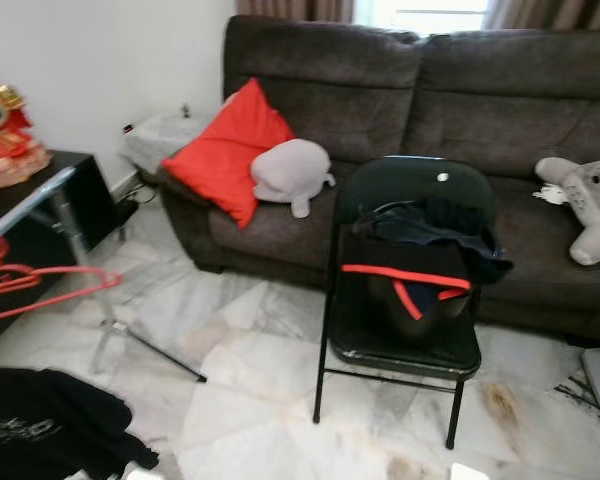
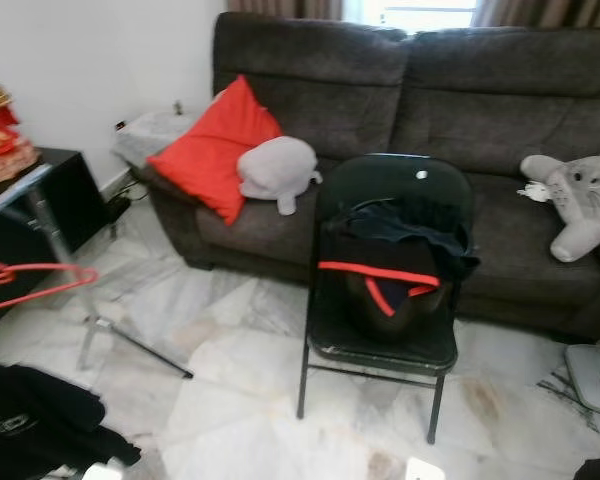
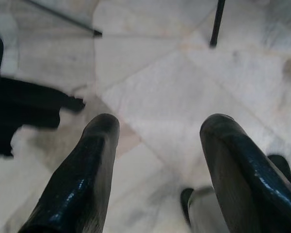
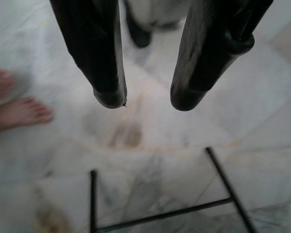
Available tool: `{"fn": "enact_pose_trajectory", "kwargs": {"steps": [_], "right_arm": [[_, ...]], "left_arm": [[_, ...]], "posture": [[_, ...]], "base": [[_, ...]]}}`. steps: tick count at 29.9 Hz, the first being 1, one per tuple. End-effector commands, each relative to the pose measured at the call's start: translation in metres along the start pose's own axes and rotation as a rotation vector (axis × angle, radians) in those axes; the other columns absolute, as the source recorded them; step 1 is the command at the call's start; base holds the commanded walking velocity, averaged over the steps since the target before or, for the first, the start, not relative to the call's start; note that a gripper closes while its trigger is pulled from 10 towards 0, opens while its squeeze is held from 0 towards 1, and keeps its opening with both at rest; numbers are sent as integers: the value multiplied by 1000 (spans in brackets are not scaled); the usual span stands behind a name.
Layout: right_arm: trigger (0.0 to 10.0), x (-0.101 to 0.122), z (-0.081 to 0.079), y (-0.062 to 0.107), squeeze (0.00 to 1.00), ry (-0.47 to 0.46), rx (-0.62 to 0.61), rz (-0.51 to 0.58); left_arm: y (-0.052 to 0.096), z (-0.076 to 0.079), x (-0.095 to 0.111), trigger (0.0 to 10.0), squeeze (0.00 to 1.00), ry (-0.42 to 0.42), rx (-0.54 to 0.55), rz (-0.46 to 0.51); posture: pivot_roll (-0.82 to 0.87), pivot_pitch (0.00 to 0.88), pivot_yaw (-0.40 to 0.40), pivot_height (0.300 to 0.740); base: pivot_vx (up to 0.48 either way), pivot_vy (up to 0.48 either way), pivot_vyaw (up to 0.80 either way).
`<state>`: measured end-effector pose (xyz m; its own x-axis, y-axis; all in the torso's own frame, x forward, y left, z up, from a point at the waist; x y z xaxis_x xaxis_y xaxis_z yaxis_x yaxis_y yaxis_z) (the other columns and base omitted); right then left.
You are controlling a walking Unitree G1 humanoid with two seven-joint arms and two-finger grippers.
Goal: Hang hanger
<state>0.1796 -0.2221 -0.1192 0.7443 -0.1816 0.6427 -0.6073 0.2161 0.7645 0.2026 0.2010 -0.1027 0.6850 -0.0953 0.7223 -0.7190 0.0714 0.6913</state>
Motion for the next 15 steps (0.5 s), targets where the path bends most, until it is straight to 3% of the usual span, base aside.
{"fn": "enact_pose_trajectory", "kwargs": {"steps": [1, 3, 15], "right_arm": [[10000, 7, -19, -2, 0, -10, 45, 17], [10000, 8, -18, -2, 0, -11, 43, 18], [10000, 15, -19, -3, 0, -2, 45, 43]], "left_arm": [[8, -17, -15, 10000, 0, -8, 41, -56], [8, -16, -17, 10000, 0, -1, 44, -64], [7, -7, -22, 10000, 0, 8, 27, -81]], "posture": [[20, 0, 27, 740], [21, 0, 19, 740], [11, 0, 9, 740]], "base": [[356, 0, -544], [352, 0, -778], [347, 0, 0]]}}
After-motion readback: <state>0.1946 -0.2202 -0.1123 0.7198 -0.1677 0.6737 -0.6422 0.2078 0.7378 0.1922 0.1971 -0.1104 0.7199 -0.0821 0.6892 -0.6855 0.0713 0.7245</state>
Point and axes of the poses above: a point about 5 cm out from each wrist's last joint towards the gripper, its own y axis pointing back from the gripper into the wrist, its own x axis along the axis of the wrist's last joint, z = x × y, the point moved 4 cm from there along -y, pointing out of the wrist towards the gripper, and after that the axes turned 6 degrees about y, right-handed, at the moved point
